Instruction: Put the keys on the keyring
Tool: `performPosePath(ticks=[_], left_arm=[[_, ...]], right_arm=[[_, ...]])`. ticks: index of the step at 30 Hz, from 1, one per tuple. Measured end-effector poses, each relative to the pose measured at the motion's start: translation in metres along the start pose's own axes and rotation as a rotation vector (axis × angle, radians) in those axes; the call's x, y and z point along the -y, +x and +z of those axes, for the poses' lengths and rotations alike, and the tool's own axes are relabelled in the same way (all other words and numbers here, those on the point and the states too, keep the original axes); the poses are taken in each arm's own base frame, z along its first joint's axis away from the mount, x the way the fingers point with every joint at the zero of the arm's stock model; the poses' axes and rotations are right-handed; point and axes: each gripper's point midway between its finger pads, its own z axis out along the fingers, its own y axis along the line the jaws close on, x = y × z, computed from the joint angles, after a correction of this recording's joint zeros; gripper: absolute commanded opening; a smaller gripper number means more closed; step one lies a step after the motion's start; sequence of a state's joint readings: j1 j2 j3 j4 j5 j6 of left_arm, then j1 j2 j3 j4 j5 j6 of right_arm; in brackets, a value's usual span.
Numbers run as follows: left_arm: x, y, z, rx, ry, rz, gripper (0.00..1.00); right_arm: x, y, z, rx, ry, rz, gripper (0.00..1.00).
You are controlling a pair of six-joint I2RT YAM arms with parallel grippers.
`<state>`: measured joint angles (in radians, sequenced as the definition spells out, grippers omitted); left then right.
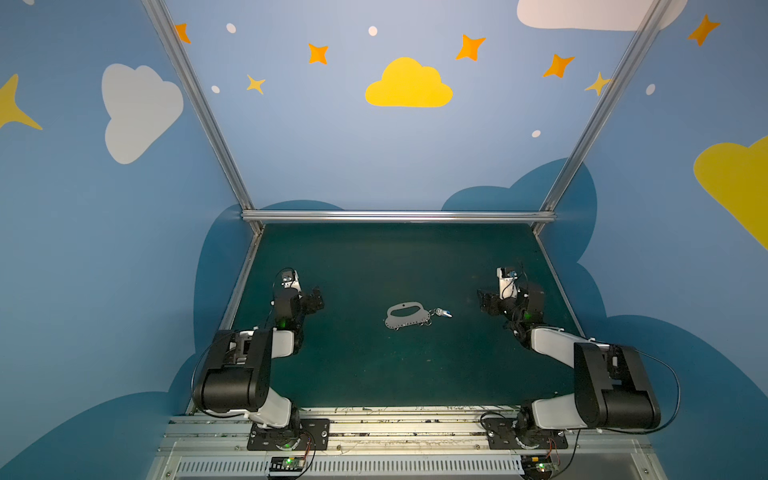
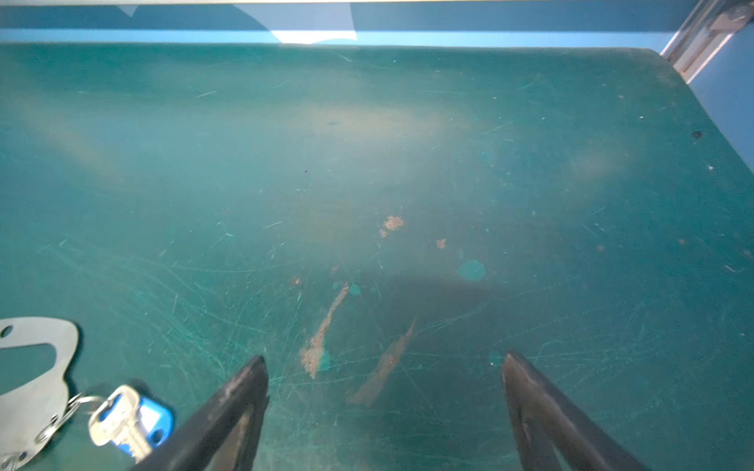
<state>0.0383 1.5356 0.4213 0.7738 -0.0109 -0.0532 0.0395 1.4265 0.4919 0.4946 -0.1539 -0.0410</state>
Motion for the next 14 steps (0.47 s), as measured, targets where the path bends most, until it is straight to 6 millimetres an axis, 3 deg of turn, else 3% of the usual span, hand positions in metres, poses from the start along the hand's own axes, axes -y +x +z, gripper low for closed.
performPosePath(ticks=[14], left_arm=[[0.0026,0.0073,-0.0004,-0.030,0.008,0.020,1.00]], right_arm=[[0.0021,0.0073,0.0008,-0.027,0.010,0.017,0.89]])
